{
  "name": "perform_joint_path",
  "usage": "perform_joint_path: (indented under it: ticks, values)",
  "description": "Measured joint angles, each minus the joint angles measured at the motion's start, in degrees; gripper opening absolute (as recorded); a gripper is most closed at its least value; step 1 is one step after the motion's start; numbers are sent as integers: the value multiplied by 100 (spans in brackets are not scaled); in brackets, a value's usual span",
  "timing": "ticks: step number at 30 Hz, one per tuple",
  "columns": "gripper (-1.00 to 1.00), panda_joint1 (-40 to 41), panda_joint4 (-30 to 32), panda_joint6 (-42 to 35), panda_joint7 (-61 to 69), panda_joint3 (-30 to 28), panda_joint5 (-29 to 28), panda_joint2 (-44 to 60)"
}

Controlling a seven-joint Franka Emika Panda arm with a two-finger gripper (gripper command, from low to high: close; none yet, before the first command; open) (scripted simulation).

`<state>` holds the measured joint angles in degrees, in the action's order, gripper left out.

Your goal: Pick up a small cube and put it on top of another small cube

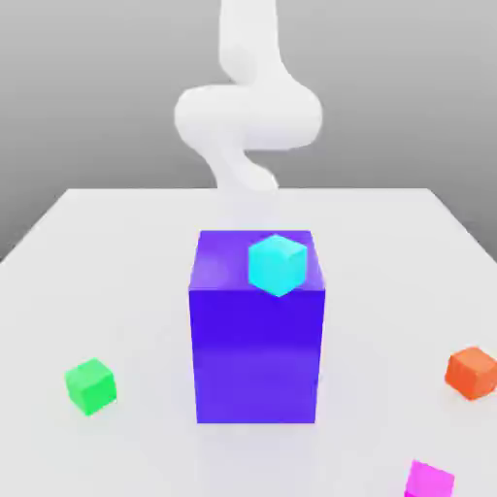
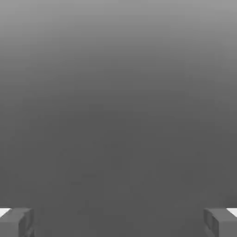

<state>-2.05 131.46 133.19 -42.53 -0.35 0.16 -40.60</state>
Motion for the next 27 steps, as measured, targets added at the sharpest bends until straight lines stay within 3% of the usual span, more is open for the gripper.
perform_joint_path:
  ticks: [17,27]
  values:
    - [0,-1083,-219,963,2316,86,200,3567]
    - [0,-1416,-346,1526,3365,380,-109,5644]
